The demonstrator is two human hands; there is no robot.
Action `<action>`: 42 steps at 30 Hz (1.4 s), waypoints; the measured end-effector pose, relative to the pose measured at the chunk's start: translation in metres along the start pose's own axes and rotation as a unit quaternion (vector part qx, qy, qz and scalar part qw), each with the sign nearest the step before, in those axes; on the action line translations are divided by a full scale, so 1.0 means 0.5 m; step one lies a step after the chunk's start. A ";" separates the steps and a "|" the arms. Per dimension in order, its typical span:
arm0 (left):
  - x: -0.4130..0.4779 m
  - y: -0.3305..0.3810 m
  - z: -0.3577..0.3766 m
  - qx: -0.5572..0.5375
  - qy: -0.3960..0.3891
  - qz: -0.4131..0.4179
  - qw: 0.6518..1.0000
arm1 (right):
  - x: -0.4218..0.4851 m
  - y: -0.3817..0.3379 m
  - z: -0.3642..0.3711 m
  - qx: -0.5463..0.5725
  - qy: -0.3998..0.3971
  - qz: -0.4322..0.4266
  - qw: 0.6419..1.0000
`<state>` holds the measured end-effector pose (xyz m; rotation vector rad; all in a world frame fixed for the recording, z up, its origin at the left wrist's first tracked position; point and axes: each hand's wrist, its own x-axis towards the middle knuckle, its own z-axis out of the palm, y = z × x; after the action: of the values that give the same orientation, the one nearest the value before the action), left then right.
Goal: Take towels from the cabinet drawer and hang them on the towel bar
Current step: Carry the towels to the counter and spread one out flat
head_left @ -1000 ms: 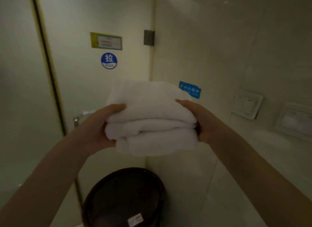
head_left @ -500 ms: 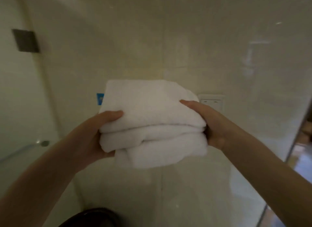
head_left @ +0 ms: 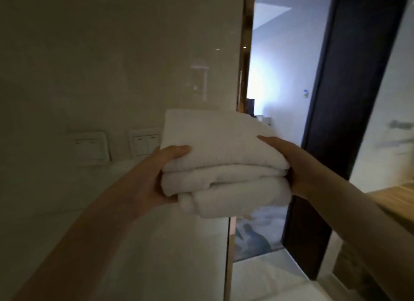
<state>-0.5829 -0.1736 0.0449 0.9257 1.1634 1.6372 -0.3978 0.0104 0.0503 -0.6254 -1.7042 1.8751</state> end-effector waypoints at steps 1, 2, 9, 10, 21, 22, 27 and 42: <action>0.029 -0.009 0.029 -0.001 -0.019 -0.009 1.000 | -0.016 -0.003 -0.037 0.012 0.023 -0.007 1.000; 0.056 -0.018 0.059 0.003 -0.040 -0.014 0.999 | -0.033 -0.008 -0.076 0.022 0.039 -0.018 0.999; 0.203 -0.097 0.257 -0.035 -0.158 -0.059 0.985 | -0.163 -0.022 -0.276 -0.018 0.203 -0.051 0.978; 0.220 -0.107 0.279 -0.037 -0.167 -0.063 0.983 | -0.182 -0.023 -0.294 -0.031 0.231 -0.047 0.971; 0.313 -0.167 0.421 -0.032 -0.363 -0.146 0.920 | -0.359 -0.004 -0.301 -0.052 0.518 -0.021 0.853; 0.314 -0.170 0.426 -0.023 -0.381 -0.149 0.912 | -0.372 -0.001 -0.287 -0.045 0.535 -0.016 0.844; 0.296 -0.186 0.421 -0.015 -0.473 -0.181 0.862 | -0.427 0.040 -0.206 0.005 0.601 -0.012 0.799; 0.235 -0.200 0.421 -0.005 -0.490 -0.222 0.843 | -0.489 0.068 -0.103 0.033 0.637 -0.030 0.770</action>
<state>-0.4032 0.0131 0.0164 1.1612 0.5599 0.6040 -0.1820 -0.1136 0.0090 -1.3554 -0.6913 0.9136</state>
